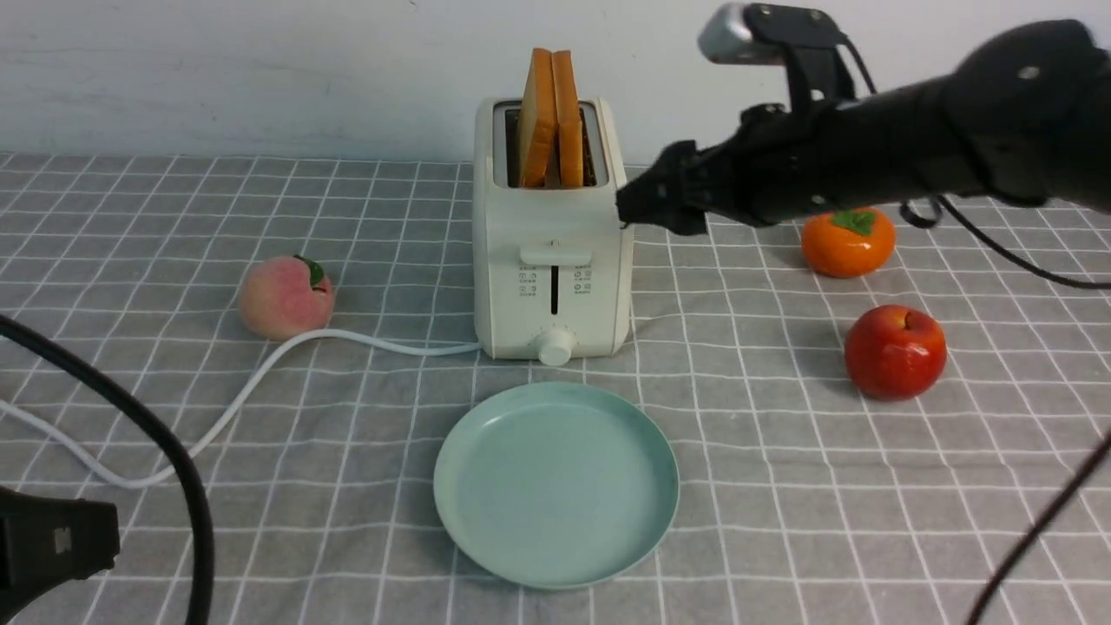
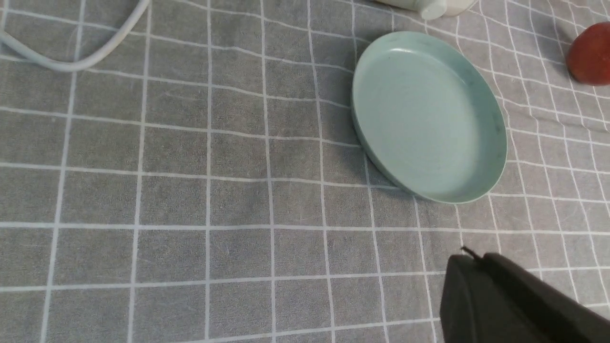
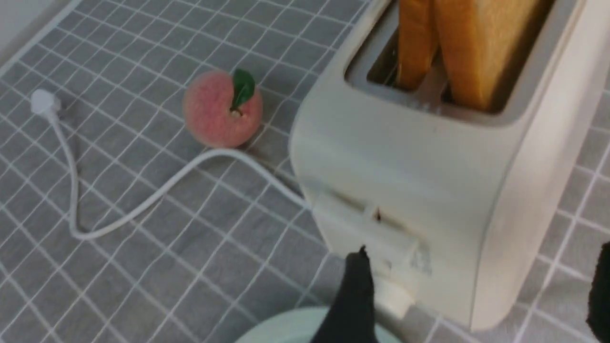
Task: Take toasted bread from bread machine on grey coffee table place on plate.
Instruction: 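Grasp the toast slice in the toaster and pull it up out of the slot with the right gripper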
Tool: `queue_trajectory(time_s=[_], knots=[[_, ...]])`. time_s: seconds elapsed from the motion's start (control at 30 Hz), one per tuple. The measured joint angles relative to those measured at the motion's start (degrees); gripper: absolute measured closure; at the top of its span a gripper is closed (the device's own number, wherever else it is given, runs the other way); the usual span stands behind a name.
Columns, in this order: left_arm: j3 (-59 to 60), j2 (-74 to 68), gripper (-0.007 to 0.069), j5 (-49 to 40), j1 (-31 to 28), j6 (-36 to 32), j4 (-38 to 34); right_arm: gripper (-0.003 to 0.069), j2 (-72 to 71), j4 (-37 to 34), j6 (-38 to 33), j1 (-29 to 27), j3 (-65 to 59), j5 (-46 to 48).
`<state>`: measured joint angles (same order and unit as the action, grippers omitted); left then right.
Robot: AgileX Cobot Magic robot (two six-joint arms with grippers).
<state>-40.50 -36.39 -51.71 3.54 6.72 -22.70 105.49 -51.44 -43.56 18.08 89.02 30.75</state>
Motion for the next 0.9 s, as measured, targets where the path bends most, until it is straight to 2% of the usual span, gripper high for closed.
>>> queue_trajectory(time_s=[0.1,0.23,0.4,0.73,0.83,0.9], knots=[[0.0,0.0,0.0638,0.0,0.0,0.0,0.0,0.002,5.77,0.0,0.0,0.2,7.99,0.47],[0.0,0.0,0.0638,0.0,0.0,0.0,0.0,0.0046,11.01,-0.19,0.0,0.94,14.77,-0.23],[0.0,0.0,0.0638,0.0,0.0,0.0,0.05,0.0102,14.0,-0.25,-0.06,1.76,16.74,-4.27],[0.0,0.0,0.0638,-0.46,0.0,0.0,0.01,0.0134,15.92,-0.42,-3.2,4.04,17.52,-12.73],[0.0,0.0,0.0638,-1.27,0.0,0.0,0.01,0.023,16.42,-0.42,-3.54,3.99,17.52,-14.75],[0.0,0.0,0.0638,-1.55,0.0,0.0,0.01,0.0319,16.42,-0.42,-3.66,3.99,17.52,-15.49]])
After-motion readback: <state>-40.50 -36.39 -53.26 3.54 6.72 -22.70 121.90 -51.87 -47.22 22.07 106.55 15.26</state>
